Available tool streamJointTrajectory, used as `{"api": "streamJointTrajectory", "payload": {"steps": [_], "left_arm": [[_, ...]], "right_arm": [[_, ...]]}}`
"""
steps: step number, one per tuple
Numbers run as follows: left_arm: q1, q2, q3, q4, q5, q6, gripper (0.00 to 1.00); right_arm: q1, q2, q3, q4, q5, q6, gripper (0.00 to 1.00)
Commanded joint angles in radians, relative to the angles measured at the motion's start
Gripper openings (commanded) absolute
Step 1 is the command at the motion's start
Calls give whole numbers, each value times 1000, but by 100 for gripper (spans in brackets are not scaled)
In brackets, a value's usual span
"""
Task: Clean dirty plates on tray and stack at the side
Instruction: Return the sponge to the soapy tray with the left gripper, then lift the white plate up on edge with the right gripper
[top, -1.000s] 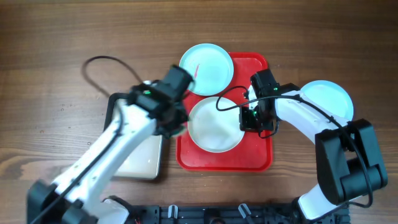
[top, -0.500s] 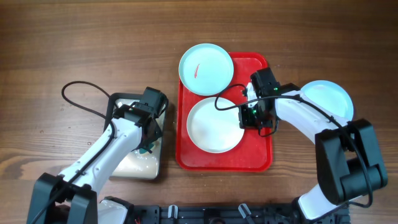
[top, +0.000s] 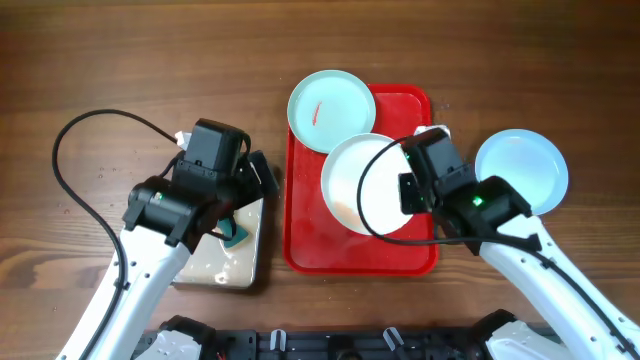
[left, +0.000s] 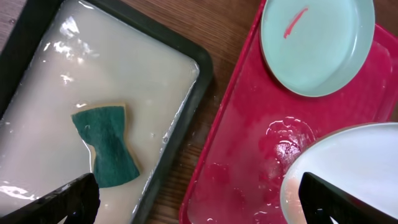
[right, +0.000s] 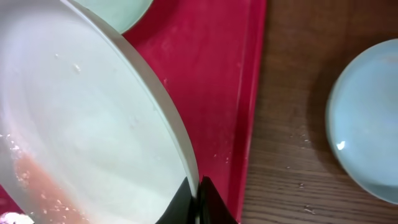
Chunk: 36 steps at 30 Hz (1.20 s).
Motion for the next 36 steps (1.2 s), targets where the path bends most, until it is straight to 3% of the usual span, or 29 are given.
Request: {"api": "streamJointTrajectory", "payload": {"steps": [1,21,25,30,36], "left_arm": [[8,-4,14,0,12,2,100],[8,-3,14,0,13,2,100],[8,-3,14,0,13,2,100],[8,-3,14,0,13,2,100],[8,-3,14,0,12,2,100]], "right_arm": [[46,-14,0,0,119,36,4],[64,-15,60,-31,138,5,4],[158,-16,75,-36,261,3,4],[351,-16,75,-27,571,6,4],[436,0,75,4,669,-59,5]]}}
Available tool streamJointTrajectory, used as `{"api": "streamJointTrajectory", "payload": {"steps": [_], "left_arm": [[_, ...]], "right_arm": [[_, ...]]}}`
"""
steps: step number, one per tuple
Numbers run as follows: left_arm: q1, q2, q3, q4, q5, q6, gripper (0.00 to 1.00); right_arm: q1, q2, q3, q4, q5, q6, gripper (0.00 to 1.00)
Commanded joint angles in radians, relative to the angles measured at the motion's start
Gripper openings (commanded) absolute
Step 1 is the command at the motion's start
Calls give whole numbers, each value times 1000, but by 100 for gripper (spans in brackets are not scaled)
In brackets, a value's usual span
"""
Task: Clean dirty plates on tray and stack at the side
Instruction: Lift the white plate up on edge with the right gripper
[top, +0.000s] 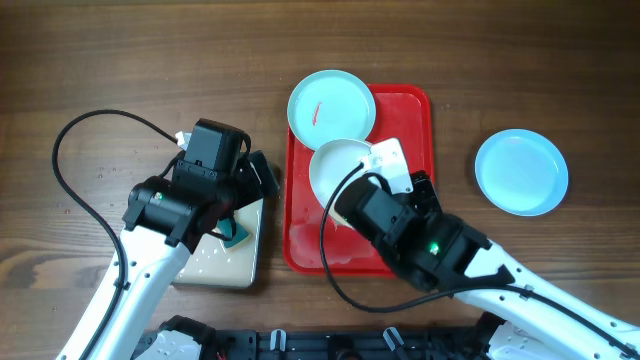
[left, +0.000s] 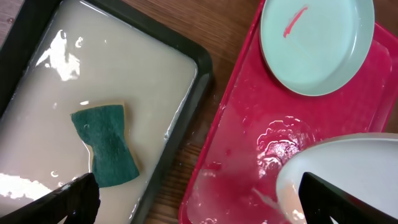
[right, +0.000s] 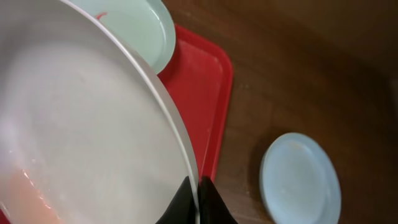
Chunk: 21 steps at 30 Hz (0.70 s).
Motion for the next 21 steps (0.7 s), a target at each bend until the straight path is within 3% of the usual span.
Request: {"api": "streamJointTrajectory", "payload": {"steps": [1,14,21], "left_arm": [[8,-3,14,0,12,2,100],[8,-3,14,0,12,2,100],[8,-3,14,0,12,2,100]], "right_arm": [[31,7,25,6,133,-50,4],[116,20,25,18,435,-112,4],[181,20,25,34,463,-158,4]]}}
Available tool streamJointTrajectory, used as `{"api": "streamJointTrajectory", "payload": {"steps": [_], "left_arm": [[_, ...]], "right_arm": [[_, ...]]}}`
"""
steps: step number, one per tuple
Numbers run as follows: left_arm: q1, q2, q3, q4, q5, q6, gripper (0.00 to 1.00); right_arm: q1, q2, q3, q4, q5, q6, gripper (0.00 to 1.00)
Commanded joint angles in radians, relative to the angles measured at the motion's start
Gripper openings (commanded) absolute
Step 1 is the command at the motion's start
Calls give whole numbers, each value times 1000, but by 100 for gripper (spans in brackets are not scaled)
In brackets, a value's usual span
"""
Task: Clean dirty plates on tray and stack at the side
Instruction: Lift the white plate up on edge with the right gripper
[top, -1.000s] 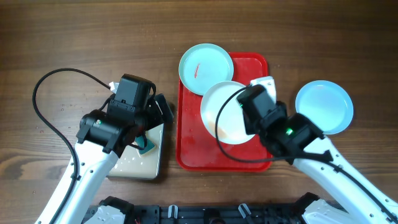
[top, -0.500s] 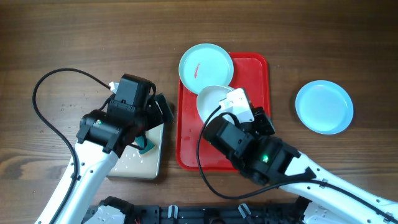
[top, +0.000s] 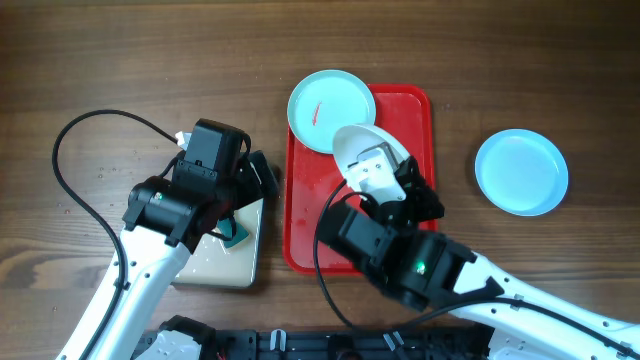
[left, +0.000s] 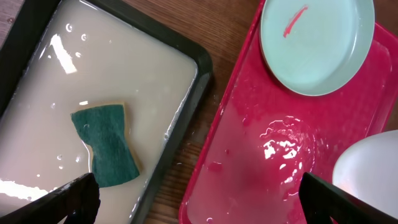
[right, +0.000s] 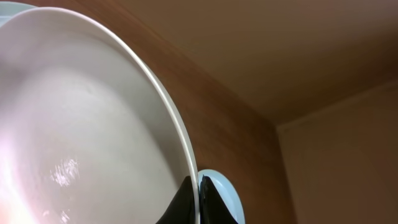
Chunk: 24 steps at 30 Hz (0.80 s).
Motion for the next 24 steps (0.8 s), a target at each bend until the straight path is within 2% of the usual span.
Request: {"api": "streamJointTrajectory", "payload": {"steps": [1,4,12,24], "left_arm": [[8,-3,14,0,12,2,100],[8,-3,14,0,12,2,100],[8,-3,14,0,11,2,100],[8,-3,14,0,12,2,100]], "right_arm": [[72,9,25,8,93,-16,4],[124,9,25,14,157,-16,4],[127,9,25,32,228,-17,4],[127,9,25,71,227,-31,4]]}}
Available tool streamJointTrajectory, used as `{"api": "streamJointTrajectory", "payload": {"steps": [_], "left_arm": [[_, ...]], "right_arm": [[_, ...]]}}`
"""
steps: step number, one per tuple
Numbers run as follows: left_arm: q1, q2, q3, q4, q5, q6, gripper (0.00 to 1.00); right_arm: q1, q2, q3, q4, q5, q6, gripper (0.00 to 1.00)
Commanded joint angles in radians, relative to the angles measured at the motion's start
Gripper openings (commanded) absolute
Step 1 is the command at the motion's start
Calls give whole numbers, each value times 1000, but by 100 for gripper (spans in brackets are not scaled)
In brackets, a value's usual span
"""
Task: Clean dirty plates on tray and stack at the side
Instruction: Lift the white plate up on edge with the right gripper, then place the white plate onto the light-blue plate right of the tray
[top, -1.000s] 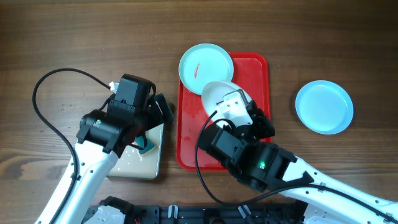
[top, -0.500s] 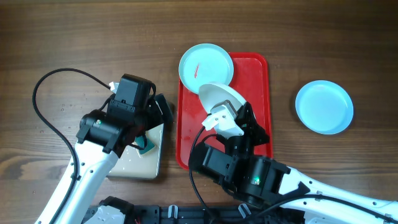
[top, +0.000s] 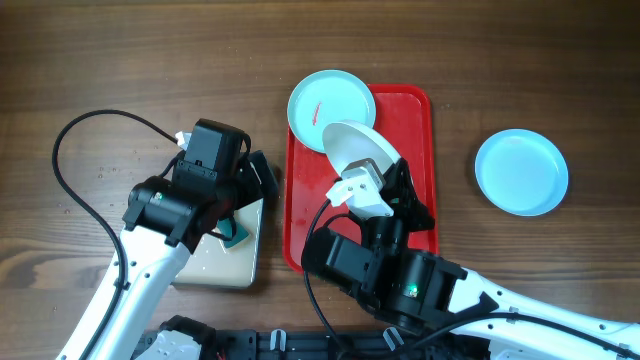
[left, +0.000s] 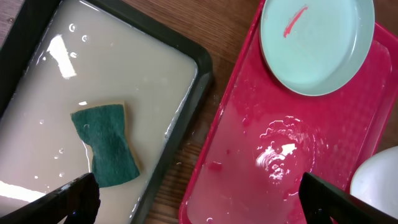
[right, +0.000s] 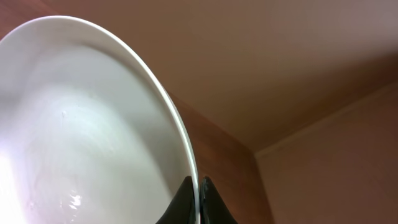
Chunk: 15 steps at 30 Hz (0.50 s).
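Note:
My right gripper (right: 196, 191) is shut on the rim of a white plate (right: 93, 137). It holds the plate steeply tilted above the red tray (top: 412, 110). From overhead the white plate (top: 356, 148) shows as a narrow oval. A pale green plate (top: 331, 103) with a red smear sits at the tray's far left corner, also seen as the green plate (left: 317, 40). My left gripper (left: 199, 205) hangs open over the gap between pan and wet tray (left: 249, 162), with nothing between its fingers.
A dark pan (left: 200, 74) of cloudy water holds a green sponge (left: 107, 146) to the left of the tray. On the table right of the tray lies a light blue plate (top: 521, 171). The right arm's body covers the tray's near half.
The right gripper has tipped the white plate further onto its edge. Less of the plate now shows at the corner of the left wrist view. The left arm has not moved.
The right gripper first held the white plate almost flat, low over the tray's right half. Later the arm had swung in over the tray's near side with the plate tilted. Then the plate stood steeper, and now nearly on edge. The left gripper stayed open over the pan's edge.

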Motion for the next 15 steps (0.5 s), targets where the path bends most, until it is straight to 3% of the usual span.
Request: {"api": "streamJointTrajectory", "payload": {"steps": [1,4,6,8,9,11,13,15], "left_arm": [[8,-3,14,0,12,2,100],[8,-3,14,0,12,2,100],[8,-3,14,0,12,2,100],[8,-3,14,0,12,2,100],[8,-3,14,0,12,2,100],[8,-3,14,0,11,2,100],[8,-3,14,0,11,2,100],[8,-3,14,0,12,2,100]], "right_arm": [[5,9,25,10,35,-4,4],[-25,13,17,45,-139,-3,4],[-82,15,17,27,-152,18,4],[-100,15,18,64,-316,-83,4],[-101,15,18,47,-281,-65,4],[-117,15,18,19,-278,72,4],[-134,15,18,18,-418,111,4],[-222,15,18,-8,-660,277,4]]}}
